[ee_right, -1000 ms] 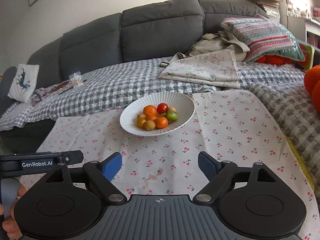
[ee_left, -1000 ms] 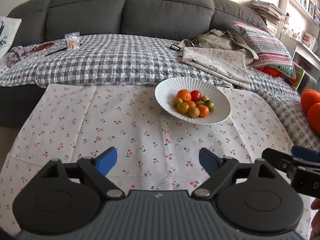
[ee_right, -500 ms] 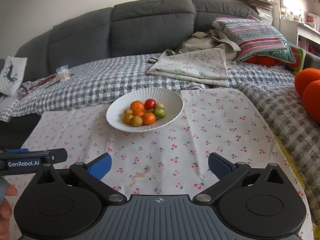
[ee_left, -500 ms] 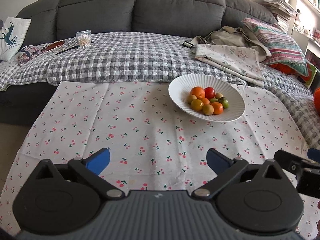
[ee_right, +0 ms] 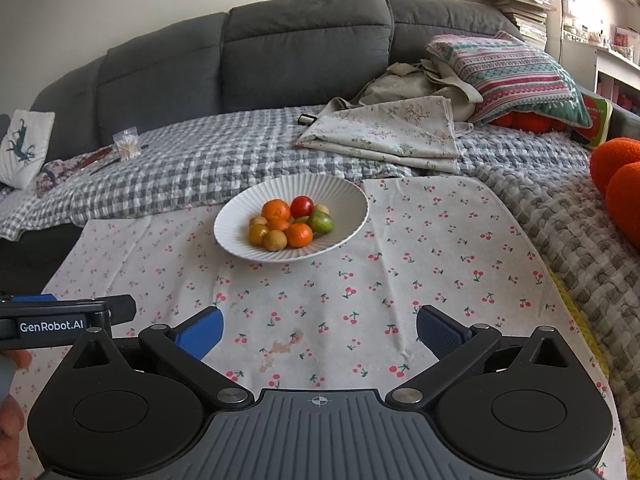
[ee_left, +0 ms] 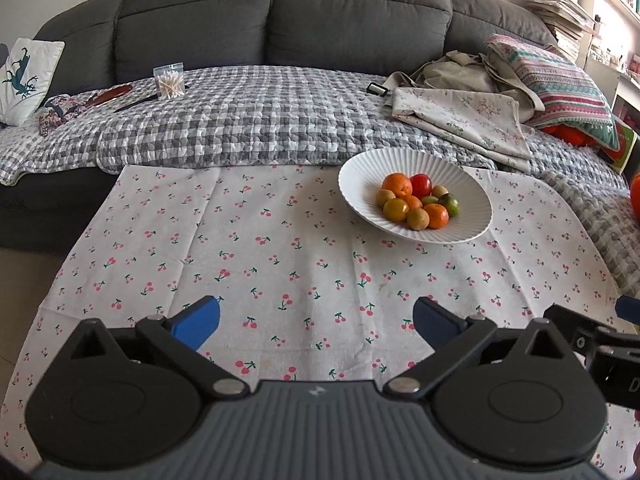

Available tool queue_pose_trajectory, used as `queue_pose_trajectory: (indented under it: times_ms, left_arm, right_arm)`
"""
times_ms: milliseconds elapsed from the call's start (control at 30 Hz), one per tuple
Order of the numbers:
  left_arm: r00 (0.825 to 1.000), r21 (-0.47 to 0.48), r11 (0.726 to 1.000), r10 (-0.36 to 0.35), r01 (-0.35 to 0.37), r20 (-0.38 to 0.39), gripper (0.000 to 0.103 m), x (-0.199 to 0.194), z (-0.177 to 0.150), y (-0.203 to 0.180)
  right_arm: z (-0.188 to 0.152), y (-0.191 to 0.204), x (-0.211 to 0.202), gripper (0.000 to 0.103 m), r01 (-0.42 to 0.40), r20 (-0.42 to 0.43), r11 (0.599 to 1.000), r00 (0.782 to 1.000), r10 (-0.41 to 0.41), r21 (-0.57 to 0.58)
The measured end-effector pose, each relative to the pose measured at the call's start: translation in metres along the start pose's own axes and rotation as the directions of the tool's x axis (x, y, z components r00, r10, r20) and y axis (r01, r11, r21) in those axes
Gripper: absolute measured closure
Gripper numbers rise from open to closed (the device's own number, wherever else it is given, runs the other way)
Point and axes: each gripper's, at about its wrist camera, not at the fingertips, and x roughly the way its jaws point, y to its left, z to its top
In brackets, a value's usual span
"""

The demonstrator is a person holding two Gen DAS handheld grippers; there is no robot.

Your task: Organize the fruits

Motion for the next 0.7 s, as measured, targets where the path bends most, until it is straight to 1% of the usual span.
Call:
queue_pose_trajectory:
  times_ms: [167,433,700]
  left_arm:
    - [1.0,0.009,1.0,-0.006,0.006,-0.01,0.001,0.002,-0.0016,-0.0014]
    - [1.0,0.019,1.0,-0.007,0.007,-0.004,0.001,0.0018,-0.0022,-0.0026]
    - [1.0,0.029,0.999,-0.028,0.029,-0.004,0.001,0.0015,-0.0044,-0.0047]
  right_arm:
    - [-0.0012,0.003,0.0001,0.0,-0.007,-0.003,1.0,1.0,0.007,-0.012]
    - [-0.002,0.0044,0.0012,0.0,-0.007,-0.007,1.0,1.0,0.006,-0.016]
    - [-0.0015,0.0034,0.0017,0.0,-0.007,-0.01,1.0,1.0,0.007,-0.019]
